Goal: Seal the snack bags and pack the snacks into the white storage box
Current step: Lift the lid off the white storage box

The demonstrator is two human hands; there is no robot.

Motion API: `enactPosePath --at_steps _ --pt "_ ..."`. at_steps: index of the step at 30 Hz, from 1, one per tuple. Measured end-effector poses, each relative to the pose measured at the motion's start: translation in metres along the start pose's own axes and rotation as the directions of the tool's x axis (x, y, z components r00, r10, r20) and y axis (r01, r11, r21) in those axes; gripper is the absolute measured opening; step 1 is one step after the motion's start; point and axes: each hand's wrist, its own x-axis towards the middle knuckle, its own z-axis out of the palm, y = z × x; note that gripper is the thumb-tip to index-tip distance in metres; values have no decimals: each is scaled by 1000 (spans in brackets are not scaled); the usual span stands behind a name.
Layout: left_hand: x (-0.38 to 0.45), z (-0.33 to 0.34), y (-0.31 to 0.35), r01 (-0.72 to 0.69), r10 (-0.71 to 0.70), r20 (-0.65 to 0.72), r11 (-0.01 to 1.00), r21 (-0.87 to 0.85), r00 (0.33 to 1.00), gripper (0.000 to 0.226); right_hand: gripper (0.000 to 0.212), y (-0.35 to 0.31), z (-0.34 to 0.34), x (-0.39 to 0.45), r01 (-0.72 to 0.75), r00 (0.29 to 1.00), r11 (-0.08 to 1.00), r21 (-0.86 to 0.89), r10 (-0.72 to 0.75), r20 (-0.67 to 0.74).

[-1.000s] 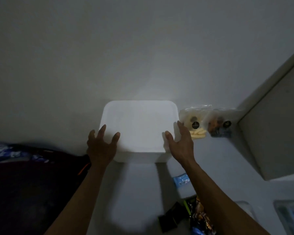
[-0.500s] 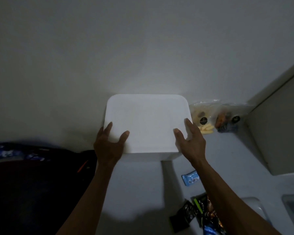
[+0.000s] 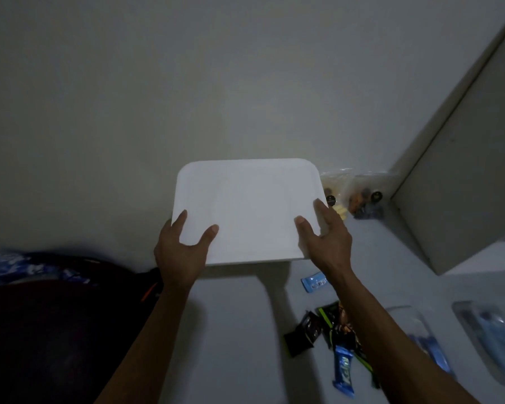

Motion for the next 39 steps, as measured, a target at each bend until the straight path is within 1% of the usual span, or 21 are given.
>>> enactPosePath --at_steps 5,9,12,16,18,20,21,26,29,34,36,39 --pt "-73 -43 -19 18 -18 -11 1000 -3 1000 81 62 7 -27 -77 29 999 999 35 -29 17" --pt "-131 -73 -44 41 -41 -1 999 9 999 78 61 27 -34 -136 -9 999 1000 25 8 44" --pt "-164 -91 -68 59 -60 12 996 60 998 76 61 48 -33 -177 -51 997 998 30 48 67" --pt "-193 -104 -108 69 -78 40 979 191 996 73 62 76 -19 -217 -135 984 991 1 134 116" --pt "-199 -109 -127 110 -130 75 966 234 989 73 62 89 -9 -230 -170 975 986 6 167 144" --pt "-199 -110 -144 178 -208 98 952 248 973 75 62 101 4 -237 -195 966 981 7 191 173" --pt "-198 -109 -153 193 -225 103 948 253 969 75 62 107 10 -239 -206 963 978 7 202 181" --pt "-186 -96 -196 215 -256 133 940 264 957 76 63 138 40 -237 -233 952 972 -27 233 199" --pt "-181 -86 -217 199 -253 149 932 304 956 76 63 156 54 -235 -217 954 975 -56 224 199" --pt "-182 -55 -236 169 -231 197 942 290 953 80 62 182 54 -226 -162 973 980 -120 178 144" --pt "-183 -40 -237 156 -228 218 939 305 949 88 63 194 48 -218 -149 980 976 -158 167 112" --pt "-184 -17 -238 96 -188 217 923 373 958 101 66 214 40 -204 -142 983 959 -245 166 80"
